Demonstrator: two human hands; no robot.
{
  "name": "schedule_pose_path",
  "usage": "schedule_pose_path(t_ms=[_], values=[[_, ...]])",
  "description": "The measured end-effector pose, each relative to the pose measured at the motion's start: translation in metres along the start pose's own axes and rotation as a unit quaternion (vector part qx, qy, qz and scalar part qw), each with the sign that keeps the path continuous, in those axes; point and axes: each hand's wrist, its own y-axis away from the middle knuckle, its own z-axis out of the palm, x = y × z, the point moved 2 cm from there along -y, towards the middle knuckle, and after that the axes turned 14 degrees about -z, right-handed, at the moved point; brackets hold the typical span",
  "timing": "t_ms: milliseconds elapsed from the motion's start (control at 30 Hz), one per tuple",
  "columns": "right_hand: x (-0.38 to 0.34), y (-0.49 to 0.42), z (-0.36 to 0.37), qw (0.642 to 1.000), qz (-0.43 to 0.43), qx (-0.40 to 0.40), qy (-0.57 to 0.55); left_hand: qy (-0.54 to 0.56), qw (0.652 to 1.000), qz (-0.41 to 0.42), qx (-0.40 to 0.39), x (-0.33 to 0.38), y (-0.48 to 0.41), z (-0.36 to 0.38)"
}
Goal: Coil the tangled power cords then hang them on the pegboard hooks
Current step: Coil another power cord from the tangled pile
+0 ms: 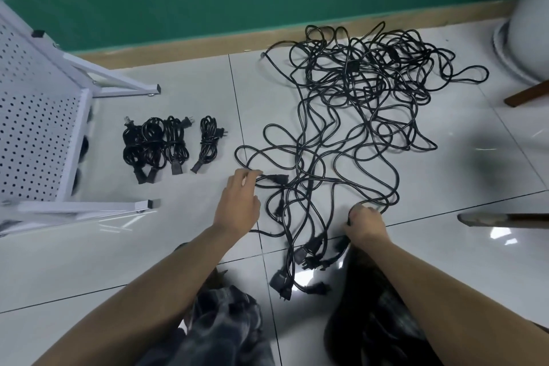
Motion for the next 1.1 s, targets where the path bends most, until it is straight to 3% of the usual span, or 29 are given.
schedule_pose_path(t_ms=[267, 400, 500, 600, 700, 800, 967, 1100], values=[[-0.006, 0.011, -0.005, 0.982, -0.026, 0.138, -0.126, -0.04, 0.99, 0.127, 0.041, 0.031, -0.005, -0.001], [-0.016, 0.024, -0.043, 0.961, -0.063, 0.227, -0.147, -0.035, 0.989, 0.143, -0.012, 0.055, -0.015, -0.013], [-0.025, 0.038, -0.093, 0.942, -0.045, 0.286, -0.169, -0.022, 0.985, 0.162, -0.06, 0.087, -0.018, -0.033], [-0.026, 0.046, -0.143, 0.941, -0.001, 0.296, -0.166, -0.037, 0.979, 0.179, -0.09, 0.125, -0.02, -0.061], [-0.03, 0.054, -0.191, 0.954, -0.016, 0.275, -0.116, -0.059, 0.973, 0.198, -0.108, 0.164, -0.023, -0.093], [-0.045, 0.075, -0.232, 0.953, -0.032, 0.265, -0.143, -0.098, 0.966, 0.201, -0.13, 0.203, -0.021, -0.129], [-0.08, 0.112, -0.284, 0.925, -0.117, 0.287, -0.219, -0.14, 0.963, 0.195, -0.121, 0.262, -0.007, -0.184], [-0.115, 0.151, -0.318, 0.882, -0.21, 0.313, -0.284, -0.029, 0.983, 0.163, -0.076, 0.292, 0.007, -0.219]])
